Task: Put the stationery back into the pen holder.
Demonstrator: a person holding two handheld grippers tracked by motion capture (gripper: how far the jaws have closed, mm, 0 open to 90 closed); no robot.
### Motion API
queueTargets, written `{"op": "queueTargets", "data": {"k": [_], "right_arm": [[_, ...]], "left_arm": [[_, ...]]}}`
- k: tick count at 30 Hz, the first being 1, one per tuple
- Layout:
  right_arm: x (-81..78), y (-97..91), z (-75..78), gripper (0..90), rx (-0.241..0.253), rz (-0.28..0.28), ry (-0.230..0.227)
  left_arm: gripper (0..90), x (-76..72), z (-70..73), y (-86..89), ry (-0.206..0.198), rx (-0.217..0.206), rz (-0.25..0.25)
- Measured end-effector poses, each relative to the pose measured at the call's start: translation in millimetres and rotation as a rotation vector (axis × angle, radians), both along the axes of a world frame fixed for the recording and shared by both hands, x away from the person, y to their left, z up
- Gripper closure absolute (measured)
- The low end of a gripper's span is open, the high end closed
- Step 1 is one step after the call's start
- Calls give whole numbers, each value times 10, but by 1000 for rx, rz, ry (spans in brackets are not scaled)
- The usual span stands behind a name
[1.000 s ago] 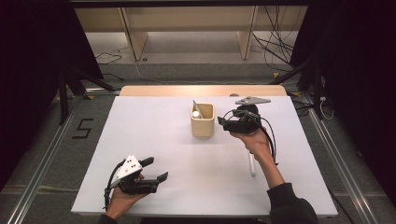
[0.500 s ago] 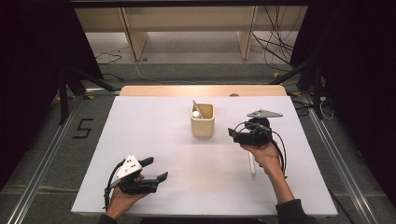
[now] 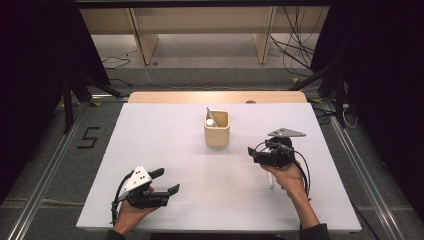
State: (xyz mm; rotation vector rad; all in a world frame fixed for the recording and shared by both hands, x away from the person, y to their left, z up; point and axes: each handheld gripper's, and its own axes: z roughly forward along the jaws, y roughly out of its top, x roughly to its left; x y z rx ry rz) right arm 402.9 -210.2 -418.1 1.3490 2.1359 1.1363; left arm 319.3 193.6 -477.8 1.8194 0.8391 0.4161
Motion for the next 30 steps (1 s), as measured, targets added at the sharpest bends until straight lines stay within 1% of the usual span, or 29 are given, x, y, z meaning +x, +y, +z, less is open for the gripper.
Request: {"op": "queueTargets", "data": {"k": [2,6,8,13,17,22,27,30], "right_arm": [[-12,6,-11,280,4,0,3],[-45,23,-49,280,-16,7,20],[-63,16,-76,280,-17,3,37],[-112,-12,-131,281,-33,-5,57],[-148,-43,-182,281,-49,-11,67],[-191,-91,-228,283,-50,-17,82],[-233,-118,-267,285,-72,-29,88],[-253,-132,-285,286,-71,-33,92]], "left_arm": [[190,-2,1,-4,0,-5,1],[190,-7,1,-7,-3,-4,-2],[190,-7,2,-5,-3,-5,-1],[190,-8,3,-7,-2,-4,-3],[190,-7,2,-10,-3,-3,-4],[190,-8,3,-7,-4,-4,-3],[190,-10,5,-3,-4,-4,-3],[190,-10,5,-4,-4,-3,-3]]}}
